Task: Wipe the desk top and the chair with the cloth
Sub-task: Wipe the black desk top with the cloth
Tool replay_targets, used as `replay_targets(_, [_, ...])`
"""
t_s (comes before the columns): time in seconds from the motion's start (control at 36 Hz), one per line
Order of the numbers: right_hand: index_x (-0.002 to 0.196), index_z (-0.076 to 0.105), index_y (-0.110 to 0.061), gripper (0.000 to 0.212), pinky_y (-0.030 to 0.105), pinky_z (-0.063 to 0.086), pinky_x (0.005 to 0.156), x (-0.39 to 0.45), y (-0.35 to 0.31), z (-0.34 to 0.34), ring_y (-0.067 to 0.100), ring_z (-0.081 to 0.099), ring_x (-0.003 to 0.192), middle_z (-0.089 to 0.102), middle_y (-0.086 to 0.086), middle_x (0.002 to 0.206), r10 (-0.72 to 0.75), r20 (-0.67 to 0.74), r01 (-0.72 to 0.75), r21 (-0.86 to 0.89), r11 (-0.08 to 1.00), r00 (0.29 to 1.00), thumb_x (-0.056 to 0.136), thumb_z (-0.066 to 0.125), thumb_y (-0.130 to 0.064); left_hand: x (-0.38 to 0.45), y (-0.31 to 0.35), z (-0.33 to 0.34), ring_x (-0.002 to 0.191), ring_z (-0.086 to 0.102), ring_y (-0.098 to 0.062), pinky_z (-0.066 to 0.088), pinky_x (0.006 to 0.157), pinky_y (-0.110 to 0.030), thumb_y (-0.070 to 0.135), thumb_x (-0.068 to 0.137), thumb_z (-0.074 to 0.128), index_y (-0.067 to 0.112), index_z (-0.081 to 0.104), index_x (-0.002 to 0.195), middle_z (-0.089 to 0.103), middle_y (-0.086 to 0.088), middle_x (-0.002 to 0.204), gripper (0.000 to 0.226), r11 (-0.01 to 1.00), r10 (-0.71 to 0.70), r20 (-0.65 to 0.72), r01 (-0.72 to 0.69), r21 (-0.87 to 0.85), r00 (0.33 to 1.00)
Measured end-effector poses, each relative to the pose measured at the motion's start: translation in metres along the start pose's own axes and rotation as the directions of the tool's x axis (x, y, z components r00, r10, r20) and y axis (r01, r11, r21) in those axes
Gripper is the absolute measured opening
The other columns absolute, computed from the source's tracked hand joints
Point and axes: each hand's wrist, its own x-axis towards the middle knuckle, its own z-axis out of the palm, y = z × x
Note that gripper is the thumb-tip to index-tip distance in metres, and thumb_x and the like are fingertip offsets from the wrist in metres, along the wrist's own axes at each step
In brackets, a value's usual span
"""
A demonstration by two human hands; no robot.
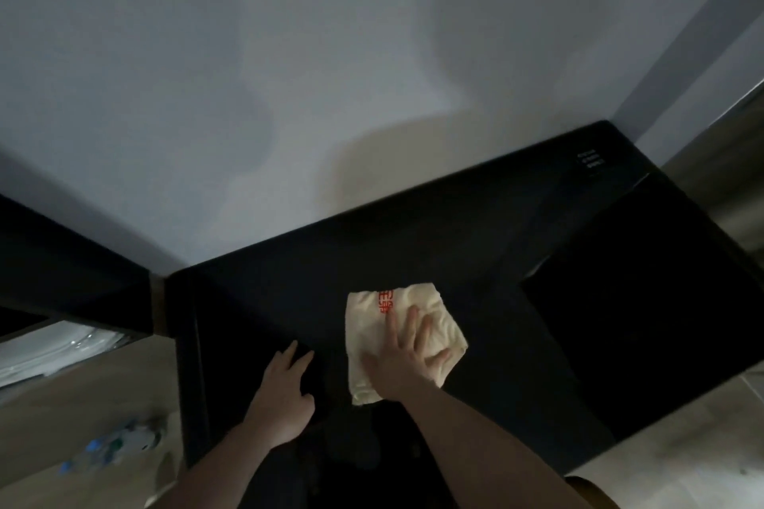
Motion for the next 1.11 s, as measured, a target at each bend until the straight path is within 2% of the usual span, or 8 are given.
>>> replay_targets(0.19, [0.149, -0.037, -0.035, 0.090, 0.077, -0.008, 0.114, 0.006, 0.032, -0.036, 0.036, -0.040, 0.146, -0.049, 0.006, 0.155, 0.036, -0.015, -0.036, -0.011, 0.999, 0.999, 0.101, 0.034, -0.063, -0.011, 0.026, 0.000, 0.156, -0.006, -0.019, 0.016, 0.125, -0.037, 0.015, 0.099, 0.053, 0.029, 0.021, 0.161, -0.005, 0.010, 0.169, 0.071, 0.998, -0.002, 0.002, 0.003, -0.062, 1.000])
replay_targets(0.47, [0.156, -0.028, -0.028, 0.088, 0.073, 0.009, 0.116, -0.023, 0.016, -0.019, 0.043, -0.028, 0.150, -0.036, 0.010, 0.163, 0.093, 0.031, -0.090, -0.090, 0.992, 0.995, 0.101, 0.030, -0.065, -0.040, -0.013, -0.002, 0.157, -0.005, -0.024, 0.013, 0.127, -0.043, 0.021, 0.101, 0.052, 0.026, 0.018, 0.162, -0.005, 0.005, 0.170, 0.070, 1.000, -0.027, 0.007, 0.027, 0.008, 1.000])
replay_targets(0.67, [0.162, 0.012, -0.022, 0.089, 0.060, 0.034, 0.116, -0.030, -0.012, -0.027, 0.044, 0.025, 0.149, 0.016, 0.014, 0.167, 0.163, -0.191, -0.166, 0.003, 0.986, 0.968, 0.094, 0.045, -0.069, -0.048, -0.025, -0.009, 0.157, -0.007, -0.025, 0.013, 0.127, -0.045, 0.022, 0.100, 0.051, 0.030, 0.018, 0.161, -0.008, 0.005, 0.170, 0.070, 0.998, -0.039, 0.057, 0.035, 0.057, 0.998])
replay_targets(0.69, [0.163, 0.008, -0.022, 0.094, 0.059, 0.034, 0.116, -0.030, -0.014, -0.029, 0.044, 0.027, 0.148, 0.016, 0.015, 0.167, 0.186, -0.187, -0.186, 0.017, 0.982, 0.965, 0.092, 0.045, -0.072, -0.047, -0.023, -0.011, 0.157, -0.007, -0.025, 0.013, 0.127, -0.045, 0.021, 0.100, 0.051, 0.031, 0.018, 0.161, -0.008, 0.005, 0.170, 0.070, 0.997, -0.032, 0.056, 0.028, 0.067, 0.998])
replay_targets(0.78, [0.150, -0.036, -0.027, 0.112, 0.068, 0.016, 0.120, -0.016, -0.009, -0.025, 0.048, -0.007, 0.153, -0.033, 0.018, 0.162, 0.229, -0.027, -0.221, 0.179, 0.959, 0.973, 0.088, 0.041, -0.080, -0.044, -0.014, -0.015, 0.157, -0.007, -0.024, 0.014, 0.127, -0.043, 0.023, 0.100, 0.053, 0.031, 0.017, 0.161, -0.008, 0.005, 0.170, 0.071, 0.996, -0.008, 0.036, 0.004, 0.088, 0.999])
replay_targets(0.83, [0.149, -0.040, -0.030, 0.116, 0.073, 0.010, 0.118, -0.009, -0.004, -0.028, 0.050, -0.023, 0.150, -0.048, 0.016, 0.154, 0.215, 0.024, -0.214, 0.249, 0.944, 0.976, 0.087, 0.042, -0.083, -0.040, -0.006, -0.016, 0.157, -0.007, -0.023, 0.014, 0.127, -0.042, 0.024, 0.100, 0.053, 0.031, 0.017, 0.161, -0.008, 0.004, 0.170, 0.071, 0.996, 0.012, 0.016, -0.013, 0.093, 1.000])
replay_targets(0.92, [0.150, -0.038, -0.030, 0.118, 0.075, -0.002, 0.114, -0.014, -0.001, -0.045, 0.048, -0.038, 0.143, -0.049, 0.013, 0.154, 0.214, 0.046, -0.219, 0.281, 0.934, 0.976, 0.085, 0.044, -0.085, -0.032, 0.012, -0.018, 0.156, -0.007, -0.023, 0.014, 0.127, -0.041, 0.024, 0.100, 0.054, 0.030, 0.017, 0.161, -0.009, 0.004, 0.170, 0.073, 0.995, 0.025, 0.011, -0.026, 0.097, 1.000])
replay_targets(1.11, [0.147, -0.043, -0.036, 0.110, 0.073, -0.012, 0.115, 0.011, 0.055, -0.091, 0.041, -0.041, 0.144, -0.053, 0.005, 0.152, 0.223, 0.041, -0.223, 0.356, 0.908, 0.974, 0.087, 0.035, -0.086, -0.002, 0.072, -0.011, 0.156, -0.009, -0.023, 0.016, 0.127, -0.042, 0.027, 0.099, 0.056, 0.031, 0.016, 0.162, -0.012, 0.006, 0.169, 0.075, 0.988, 0.045, 0.006, -0.046, 0.145, 0.999])
